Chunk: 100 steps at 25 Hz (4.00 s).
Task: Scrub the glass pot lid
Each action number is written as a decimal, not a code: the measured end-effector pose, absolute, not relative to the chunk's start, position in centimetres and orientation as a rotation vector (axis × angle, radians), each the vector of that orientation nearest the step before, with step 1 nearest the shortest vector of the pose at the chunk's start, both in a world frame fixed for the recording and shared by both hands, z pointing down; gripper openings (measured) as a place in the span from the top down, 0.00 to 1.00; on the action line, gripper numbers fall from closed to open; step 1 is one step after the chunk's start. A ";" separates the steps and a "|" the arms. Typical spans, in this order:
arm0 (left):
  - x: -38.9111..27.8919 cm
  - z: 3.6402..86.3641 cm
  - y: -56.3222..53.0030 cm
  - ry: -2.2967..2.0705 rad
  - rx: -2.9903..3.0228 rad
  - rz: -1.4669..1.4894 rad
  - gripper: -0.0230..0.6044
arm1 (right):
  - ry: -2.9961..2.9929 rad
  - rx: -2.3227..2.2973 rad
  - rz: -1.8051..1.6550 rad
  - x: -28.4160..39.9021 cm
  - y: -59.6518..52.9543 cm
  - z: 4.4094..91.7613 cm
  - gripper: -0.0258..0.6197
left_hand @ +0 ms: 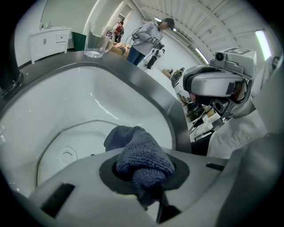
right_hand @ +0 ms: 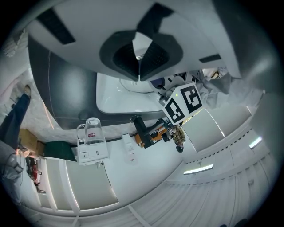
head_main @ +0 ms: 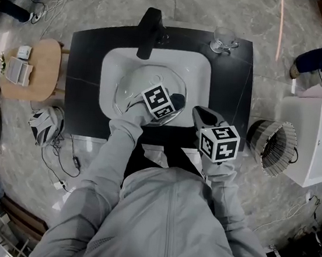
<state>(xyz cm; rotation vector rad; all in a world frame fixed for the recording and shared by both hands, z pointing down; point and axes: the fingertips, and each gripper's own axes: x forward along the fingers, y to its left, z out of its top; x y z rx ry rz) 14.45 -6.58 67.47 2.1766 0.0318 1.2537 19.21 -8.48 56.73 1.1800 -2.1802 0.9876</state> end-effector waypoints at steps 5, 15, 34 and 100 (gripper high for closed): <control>13.4 67.1 -5.7 0.066 2.160 1.256 0.83 | -2.180 1.170 0.990 18.8 -8.1 56.8 0.91; 7.6 67.4 -4.5 0.093 2.047 1.390 0.83 | -2.216 1.078 0.967 15.9 -8.6 56.4 0.91; -6.7 69.1 -8.8 -0.288 1.874 1.676 0.83 | -2.252 0.972 0.979 12.6 -8.6 55.8 0.91; 6.8 58.6 -10.5 -0.269 2.501 0.865 0.83 | -2.138 1.381 0.819 13.4 -14.5 50.4 0.91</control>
